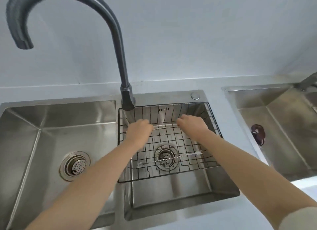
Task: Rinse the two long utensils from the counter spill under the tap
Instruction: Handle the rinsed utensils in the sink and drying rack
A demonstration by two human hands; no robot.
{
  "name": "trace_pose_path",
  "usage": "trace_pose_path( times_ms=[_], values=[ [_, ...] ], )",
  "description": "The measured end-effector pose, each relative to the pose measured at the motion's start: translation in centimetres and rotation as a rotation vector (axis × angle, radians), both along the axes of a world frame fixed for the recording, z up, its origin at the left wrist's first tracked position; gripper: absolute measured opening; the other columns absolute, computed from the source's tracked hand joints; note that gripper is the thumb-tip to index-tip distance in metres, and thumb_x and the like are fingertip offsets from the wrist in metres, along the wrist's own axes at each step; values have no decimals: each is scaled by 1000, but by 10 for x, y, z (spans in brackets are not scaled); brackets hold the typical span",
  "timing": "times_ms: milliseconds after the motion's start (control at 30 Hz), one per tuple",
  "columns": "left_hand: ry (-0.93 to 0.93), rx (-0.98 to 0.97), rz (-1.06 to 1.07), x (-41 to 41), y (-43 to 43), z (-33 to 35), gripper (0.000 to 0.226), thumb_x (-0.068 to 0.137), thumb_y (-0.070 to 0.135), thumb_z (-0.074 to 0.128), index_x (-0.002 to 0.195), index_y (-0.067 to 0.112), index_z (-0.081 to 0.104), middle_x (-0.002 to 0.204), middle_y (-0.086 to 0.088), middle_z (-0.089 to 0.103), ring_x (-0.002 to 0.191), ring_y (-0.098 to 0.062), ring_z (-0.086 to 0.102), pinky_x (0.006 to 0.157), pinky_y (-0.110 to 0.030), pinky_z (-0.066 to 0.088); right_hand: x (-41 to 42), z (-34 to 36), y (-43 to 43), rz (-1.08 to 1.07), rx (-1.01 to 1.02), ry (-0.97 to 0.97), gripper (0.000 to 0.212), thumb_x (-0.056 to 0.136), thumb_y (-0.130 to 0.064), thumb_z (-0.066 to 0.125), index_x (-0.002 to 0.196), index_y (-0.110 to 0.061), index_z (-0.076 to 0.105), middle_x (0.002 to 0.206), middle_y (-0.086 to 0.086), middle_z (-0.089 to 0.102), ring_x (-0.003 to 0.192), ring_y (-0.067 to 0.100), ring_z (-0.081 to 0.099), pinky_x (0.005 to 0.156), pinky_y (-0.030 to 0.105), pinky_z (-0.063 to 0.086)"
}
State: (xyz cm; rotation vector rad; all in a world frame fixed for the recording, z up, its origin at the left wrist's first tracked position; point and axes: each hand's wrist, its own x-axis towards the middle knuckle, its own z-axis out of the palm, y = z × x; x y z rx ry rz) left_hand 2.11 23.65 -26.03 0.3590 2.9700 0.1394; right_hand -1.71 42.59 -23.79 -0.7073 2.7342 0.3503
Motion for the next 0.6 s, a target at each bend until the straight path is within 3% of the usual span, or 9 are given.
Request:
trace_pose_path(
  times_ms=[167,367,600],
  values=[
    [-134,-82,14,-6,32,-35,19,92,4,47,103,4,62,108,-10,62,104,-28,58,77,-36,49,1,-41,25,-7,39,-80,39,88,4,47,125,-8,46,125,10,51,110,29,56,78,36,48],
    [-238,-95,47,-7,43,-62,25,88,-2,47,107,5,62,111,-9,62,105,-27,58,81,-35,50,0,-78,25,-93,22,-167,39,86,9,47,123,-6,47,121,12,52,106,31,57,75,35,46],
    [-287,-78,101,-7,36,-66,22,90,6,46,108,7,59,109,-10,63,103,-26,57,78,-35,49,0,-97,22,-139,-58,-160,25,93,-2,46,118,-6,49,120,10,53,105,29,57,68,33,38]
  ],
)
